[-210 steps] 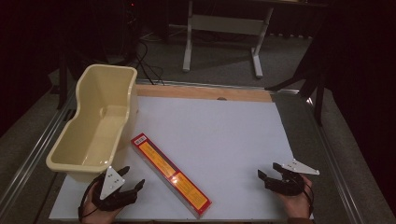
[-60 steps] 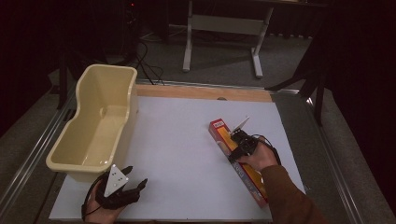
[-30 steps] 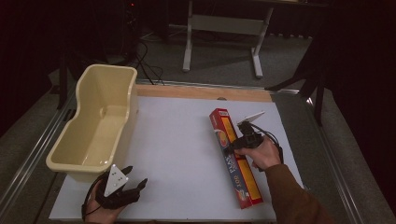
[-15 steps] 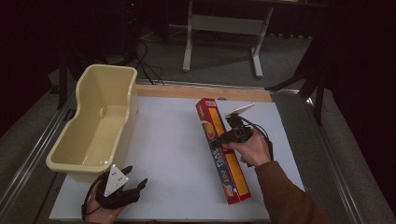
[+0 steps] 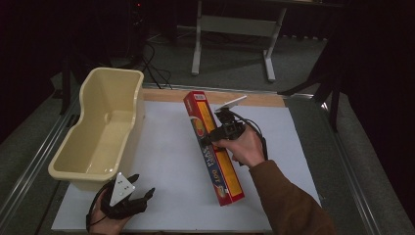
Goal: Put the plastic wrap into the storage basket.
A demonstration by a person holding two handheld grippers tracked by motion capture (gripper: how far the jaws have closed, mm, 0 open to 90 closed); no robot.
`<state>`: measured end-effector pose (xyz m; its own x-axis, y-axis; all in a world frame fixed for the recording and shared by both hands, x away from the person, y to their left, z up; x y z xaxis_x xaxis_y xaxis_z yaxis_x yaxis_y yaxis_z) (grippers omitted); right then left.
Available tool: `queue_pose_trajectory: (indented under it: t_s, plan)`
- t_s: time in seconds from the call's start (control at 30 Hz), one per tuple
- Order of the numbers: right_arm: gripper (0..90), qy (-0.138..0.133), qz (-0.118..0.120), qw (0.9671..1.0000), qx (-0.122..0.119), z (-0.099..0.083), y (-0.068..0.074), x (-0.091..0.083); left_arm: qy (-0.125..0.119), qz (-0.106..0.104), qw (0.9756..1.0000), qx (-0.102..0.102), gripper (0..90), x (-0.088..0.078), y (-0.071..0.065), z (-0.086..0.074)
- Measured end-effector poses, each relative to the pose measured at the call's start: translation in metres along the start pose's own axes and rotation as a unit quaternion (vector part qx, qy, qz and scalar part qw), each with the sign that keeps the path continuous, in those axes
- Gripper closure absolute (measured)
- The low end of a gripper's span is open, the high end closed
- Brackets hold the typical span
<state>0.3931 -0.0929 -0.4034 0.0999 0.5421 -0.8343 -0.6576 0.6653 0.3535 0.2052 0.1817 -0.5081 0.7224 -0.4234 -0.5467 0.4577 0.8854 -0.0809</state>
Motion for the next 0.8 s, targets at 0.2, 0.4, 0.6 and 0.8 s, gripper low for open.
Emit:
queue_pose_trajectory:
  t_s: [0.2,0.4,0.6,0.8]
  plan:
    - [39.8,-0.007,0.026,0.9996,-0.011,0.024,0.02,0.006,-0.002,0.0,1.0,-0.002,32.0,0.0,0.0,0.0]
    - [39.8,-0.012,0.043,0.9989,-0.012,0.047,0.032,0.015,-0.001,-0.001,1.0,-0.001,32.0,0.001,0.001,-0.001]
    - [39.8,-0.021,0.055,0.9982,-0.008,0.069,0.042,0.027,0.0,-0.002,1.0,-0.007,31.9,0.002,0.002,-0.001]
    - [39.8,-0.029,0.063,0.9975,-0.013,0.09,0.061,0.033,-0.003,-0.003,1.0,-0.006,31.9,0.001,0.002,-0.002]
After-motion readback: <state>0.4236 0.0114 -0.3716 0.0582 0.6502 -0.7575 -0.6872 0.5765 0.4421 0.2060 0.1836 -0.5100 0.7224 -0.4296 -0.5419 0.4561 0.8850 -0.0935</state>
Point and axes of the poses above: each handheld gripper's, and its own axes: x roughly forward along the jaws, z roughly out of its top, y roughly to its left, the point moved 2 cm from there along x, roughly forward along the jaws, and after that the axes turned 11 degrees about -x, right-handed, at the moved point
